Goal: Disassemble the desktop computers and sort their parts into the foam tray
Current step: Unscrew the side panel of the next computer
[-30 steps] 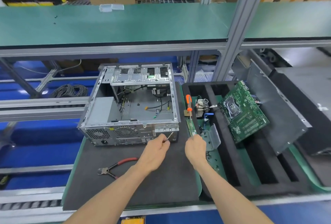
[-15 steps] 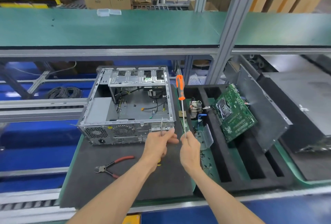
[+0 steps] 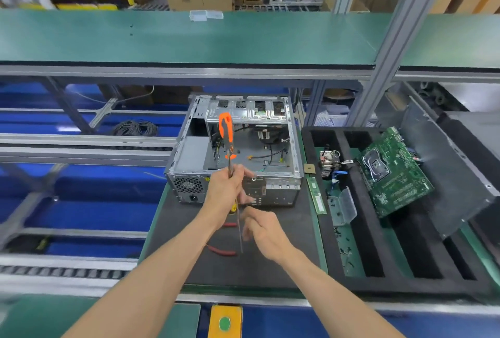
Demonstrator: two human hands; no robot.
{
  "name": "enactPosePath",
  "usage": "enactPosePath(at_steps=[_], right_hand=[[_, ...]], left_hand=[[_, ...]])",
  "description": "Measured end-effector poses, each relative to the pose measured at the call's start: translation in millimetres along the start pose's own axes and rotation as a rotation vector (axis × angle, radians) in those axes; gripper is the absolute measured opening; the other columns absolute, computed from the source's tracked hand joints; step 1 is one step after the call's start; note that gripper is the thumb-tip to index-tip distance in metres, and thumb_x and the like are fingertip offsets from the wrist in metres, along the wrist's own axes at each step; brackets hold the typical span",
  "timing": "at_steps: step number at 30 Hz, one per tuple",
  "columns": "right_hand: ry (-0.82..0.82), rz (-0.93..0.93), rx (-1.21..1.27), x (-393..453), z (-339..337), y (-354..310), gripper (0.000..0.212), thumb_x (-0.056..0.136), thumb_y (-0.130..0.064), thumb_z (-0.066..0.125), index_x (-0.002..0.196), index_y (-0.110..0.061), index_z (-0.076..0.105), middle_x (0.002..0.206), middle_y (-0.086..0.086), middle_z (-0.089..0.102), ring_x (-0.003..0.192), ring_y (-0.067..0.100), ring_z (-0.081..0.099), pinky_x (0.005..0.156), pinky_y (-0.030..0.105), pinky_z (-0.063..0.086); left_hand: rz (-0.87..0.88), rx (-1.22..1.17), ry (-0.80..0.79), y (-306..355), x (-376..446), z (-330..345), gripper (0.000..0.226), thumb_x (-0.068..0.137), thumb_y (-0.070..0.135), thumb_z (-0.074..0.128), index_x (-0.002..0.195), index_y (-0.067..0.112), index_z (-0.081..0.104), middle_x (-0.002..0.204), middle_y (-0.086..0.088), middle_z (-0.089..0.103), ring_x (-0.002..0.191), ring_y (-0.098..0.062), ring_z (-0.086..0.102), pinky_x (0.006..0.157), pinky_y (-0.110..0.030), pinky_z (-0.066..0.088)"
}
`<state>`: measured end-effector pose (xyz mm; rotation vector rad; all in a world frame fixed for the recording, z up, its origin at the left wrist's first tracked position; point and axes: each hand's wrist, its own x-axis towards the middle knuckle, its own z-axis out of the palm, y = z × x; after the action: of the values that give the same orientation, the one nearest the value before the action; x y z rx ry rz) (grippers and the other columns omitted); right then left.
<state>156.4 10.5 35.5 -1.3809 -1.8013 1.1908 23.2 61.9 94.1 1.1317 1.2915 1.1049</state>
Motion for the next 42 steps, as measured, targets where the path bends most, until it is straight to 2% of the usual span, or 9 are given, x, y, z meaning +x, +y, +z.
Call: enactPosePath(at_steps=[4,9,12,16,22,26,30,37,42], right_hand=[[-0.088,0.033,-0.385,13,25,4,0.015,0.091,-0.019,0.052,0.093,-0.018,0.066,0.095,0.003,0.066,0.09,0.025,0.061,0.082,0.036,0.05],[-0.195,0.06,-0.539,12,57,17,0.014,0.089,-0.021,0.062,0.101,-0.016,0.065,0.113,0.006,0.059,0.103,0.032,0.059,0.089,0.037,0.048],[-0.206,0.068,-0.547,8,62,26,0.019,0.088,-0.024,0.067,0.106,-0.016,0.065,0.114,0.005,0.059,0.104,0.029,0.059,0.09,0.037,0.048],[-0.213,0.099,-0.538,3,56,34,0.017,0.089,-0.027,0.069,0.104,-0.019,0.067,0.108,0.003,0.064,0.098,0.027,0.061,0.086,0.033,0.048],[-0.237,0.138,-0.566,-11,43,38,0.017,0.089,-0.036,0.069,0.085,-0.025,0.056,0.097,0.001,0.065,0.091,0.022,0.058,0.078,0.035,0.05],[-0.359,0.143,-0.65,-19,42,33,0.027,0.089,-0.05,0.067,0.081,-0.026,0.056,0.095,0.004,0.065,0.093,0.025,0.059,0.074,0.035,0.048],[-0.48,0.068,-0.725,-30,53,24,0.03,0.089,-0.047,0.068,0.076,-0.024,0.054,0.084,0.002,0.054,0.083,0.027,0.054,0.068,0.032,0.039],[-0.651,-0.021,-0.941,-53,97,23,0.04,0.093,-0.041,0.068,0.11,-0.005,0.064,0.109,0.016,0.059,0.096,0.036,0.061,0.07,0.039,0.045],[-0.659,-0.026,-1.07,-69,122,34,0.027,0.096,-0.023,0.063,0.114,-0.004,0.062,0.114,0.017,0.062,0.101,0.038,0.064,0.067,0.04,0.042]], left_hand=[[0.101,0.463,-0.119,1,-5,-46,0.035,0.101,0.025,0.054,0.074,0.023,0.075,0.042,0.012,0.041,0.039,-0.004,0.037,0.044,-0.018,0.029],[0.017,1.085,-0.279,-30,-15,-95,0.004,0.074,0.035,0.068,0.074,0.038,0.071,0.071,0.013,0.068,0.068,-0.006,0.06,0.066,-0.025,0.048],[-0.04,1.258,-0.364,-57,-21,-109,0.025,0.061,0.045,0.075,0.083,0.045,0.063,0.091,0.021,0.067,0.087,-0.008,0.064,0.076,-0.03,0.052],[-0.038,1.334,-0.453,-90,-24,-105,0.046,0.059,0.051,0.084,0.09,0.039,0.052,0.099,0.019,0.066,0.094,-0.013,0.064,0.071,-0.032,0.047],[-0.013,1.365,-0.497,-118,-21,-97,0.029,0.084,0.043,0.072,0.095,0.036,0.046,0.11,0.011,0.06,0.104,-0.023,0.063,0.072,-0.037,0.04],[0.057,1.418,-0.488,-110,-17,-98,0.031,0.094,0.046,0.058,0.119,0.044,0.04,0.114,-0.004,0.065,0.103,-0.033,0.064,0.071,-0.04,0.041],[0.104,1.467,-0.51,-93,-20,-104,0.023,0.097,0.049,0.053,0.115,0.046,0.038,0.108,-0.006,0.066,0.097,-0.035,0.064,0.07,-0.04,0.04],[0.155,1.487,-0.536,-82,-59,-120,0.011,0.098,0.047,0.052,0.094,0.037,0.05,0.104,0.006,0.067,0.095,-0.027,0.064,0.068,-0.037,0.041],[0.169,1.526,-0.522,-88,-90,-132,0.015,0.1,0.048,0.049,0.107,0.039,0.058,0.111,0.01,0.067,0.1,-0.026,0.065,0.074,-0.038,0.046]])
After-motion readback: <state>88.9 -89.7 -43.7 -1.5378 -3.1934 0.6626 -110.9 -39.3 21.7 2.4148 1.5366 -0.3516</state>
